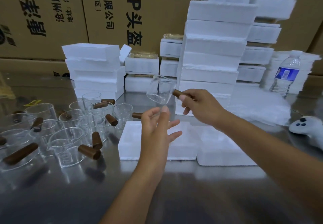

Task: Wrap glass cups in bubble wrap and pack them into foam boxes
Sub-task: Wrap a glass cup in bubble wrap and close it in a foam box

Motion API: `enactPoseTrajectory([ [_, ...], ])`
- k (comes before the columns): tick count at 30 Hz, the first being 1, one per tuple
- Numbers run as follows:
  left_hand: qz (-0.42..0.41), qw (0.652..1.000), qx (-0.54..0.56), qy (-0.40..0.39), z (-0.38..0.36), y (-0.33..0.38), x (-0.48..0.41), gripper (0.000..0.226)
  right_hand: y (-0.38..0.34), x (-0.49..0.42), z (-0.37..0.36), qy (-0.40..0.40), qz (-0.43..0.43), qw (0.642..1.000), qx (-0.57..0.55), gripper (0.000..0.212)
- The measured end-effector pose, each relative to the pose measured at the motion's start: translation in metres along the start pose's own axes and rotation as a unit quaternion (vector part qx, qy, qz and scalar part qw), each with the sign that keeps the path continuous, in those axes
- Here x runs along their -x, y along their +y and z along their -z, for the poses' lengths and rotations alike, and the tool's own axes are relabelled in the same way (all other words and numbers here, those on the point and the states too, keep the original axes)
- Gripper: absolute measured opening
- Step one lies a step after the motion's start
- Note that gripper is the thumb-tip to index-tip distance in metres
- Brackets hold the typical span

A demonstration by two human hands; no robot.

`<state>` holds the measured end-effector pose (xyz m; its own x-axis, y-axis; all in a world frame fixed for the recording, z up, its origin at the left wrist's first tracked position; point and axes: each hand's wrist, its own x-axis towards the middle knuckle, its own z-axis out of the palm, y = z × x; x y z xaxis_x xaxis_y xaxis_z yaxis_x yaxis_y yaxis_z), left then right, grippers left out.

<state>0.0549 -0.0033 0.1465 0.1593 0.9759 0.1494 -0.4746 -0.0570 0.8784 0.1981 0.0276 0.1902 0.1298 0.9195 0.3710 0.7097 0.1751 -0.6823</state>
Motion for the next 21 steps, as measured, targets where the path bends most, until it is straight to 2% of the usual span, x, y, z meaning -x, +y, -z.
enactPoseTrajectory([
  [3, 0.028, 0.999, 0.045, -0.007, -0.003, 0.005, 0.003, 0.075, -0.001, 0.03, 0.021, -0.046, 0.009, 0.994, -0.096, 0.019],
  [5, 0.047, 0.995, 0.084, -0.008, -0.003, 0.006, 0.003, 0.088, 0.001, 0.046, 0.033, -0.077, 0.012, 0.992, -0.104, 0.017],
  [9, 0.103, 0.982, 0.143, -0.071, -0.002, 0.007, 0.006, 0.058, 0.005, 0.066, 0.048, -0.118, 0.006, 0.99, -0.077, 0.017],
  [13, 0.115, 0.98, 0.135, -0.089, -0.004, 0.006, 0.009, 0.062, 0.014, 0.071, 0.058, -0.133, -0.013, 0.988, -0.081, 0.014],
  [15, 0.103, 0.981, 0.144, -0.08, -0.002, 0.006, 0.008, 0.046, 0.025, 0.065, 0.067, -0.097, -0.032, 0.991, -0.09, 0.016],
  [17, 0.09, 0.98, 0.155, -0.081, -0.001, 0.006, 0.005, 0.029, 0.045, 0.052, 0.082, -0.021, -0.054, 0.995, -0.079, 0.018],
  [19, 0.087, 0.979, 0.159, -0.089, 0.0, 0.007, 0.004, 0.026, 0.072, 0.034, 0.096, 0.077, -0.076, 0.994, -0.028, 0.012],
  [21, 0.089, 0.978, 0.161, -0.097, 0.001, 0.007, 0.004, 0.035, 0.103, 0.018, 0.109, 0.161, -0.103, 0.98, 0.046, 0.012],
])
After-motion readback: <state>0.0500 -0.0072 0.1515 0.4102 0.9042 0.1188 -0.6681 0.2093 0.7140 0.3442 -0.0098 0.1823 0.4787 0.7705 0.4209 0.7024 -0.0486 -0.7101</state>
